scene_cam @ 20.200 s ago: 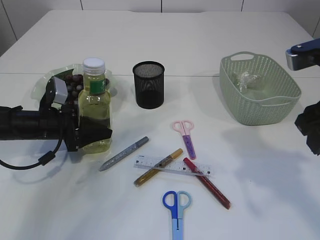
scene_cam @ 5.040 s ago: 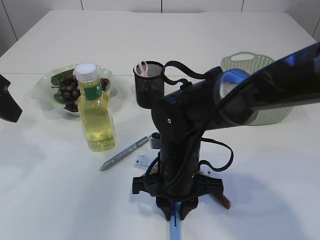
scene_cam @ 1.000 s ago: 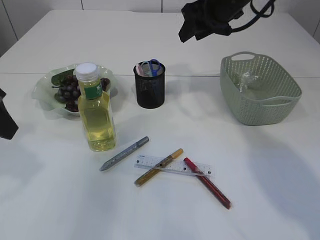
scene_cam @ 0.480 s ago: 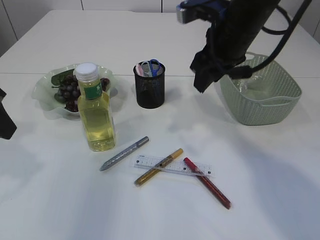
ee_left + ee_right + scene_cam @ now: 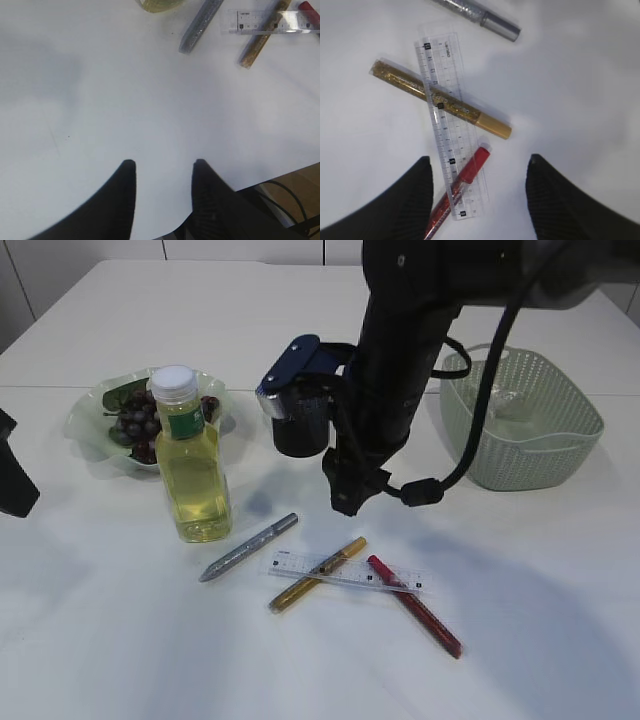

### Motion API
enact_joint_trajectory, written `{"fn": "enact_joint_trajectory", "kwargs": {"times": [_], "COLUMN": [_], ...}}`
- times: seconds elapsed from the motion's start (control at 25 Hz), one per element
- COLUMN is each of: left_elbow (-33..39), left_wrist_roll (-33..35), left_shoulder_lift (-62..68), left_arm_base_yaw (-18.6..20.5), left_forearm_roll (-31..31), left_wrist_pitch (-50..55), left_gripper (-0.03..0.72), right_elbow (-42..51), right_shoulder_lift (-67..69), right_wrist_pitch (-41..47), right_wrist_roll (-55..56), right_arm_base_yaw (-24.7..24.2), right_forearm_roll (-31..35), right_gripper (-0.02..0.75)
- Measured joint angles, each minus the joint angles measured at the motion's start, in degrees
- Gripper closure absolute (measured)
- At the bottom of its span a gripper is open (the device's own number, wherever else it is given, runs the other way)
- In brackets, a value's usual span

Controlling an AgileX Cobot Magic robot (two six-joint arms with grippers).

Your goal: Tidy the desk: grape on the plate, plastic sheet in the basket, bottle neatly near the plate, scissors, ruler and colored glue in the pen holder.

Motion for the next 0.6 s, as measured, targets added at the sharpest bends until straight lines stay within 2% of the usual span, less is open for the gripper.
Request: {"fn": "enact_joint_trajectory", "kwargs": {"times": [0.16,0.6], "left_elbow": [0.00,0.00], "left_wrist_roll": [0.00,0.00], "left_shoulder_lift": [0.00,0.00], "left_arm_base_yaw": [0.00,0.00], "left_forearm_roll": [-0.12,-0.21], "left_wrist_pitch": [-0.33,-0.35], "left_gripper": [0.419,0.431], "right_elbow": [0.00,0.00], "right_shoulder_lift": [3.32,5.97], "right_wrist_pitch": [1.16,2.69], "right_wrist_roll": [-1.35,-5.65], "right_arm_base_yaw": [0.47,0.59], "right_forearm_roll": [0.36,1.56], "right_gripper": [0.239,0.235]}}
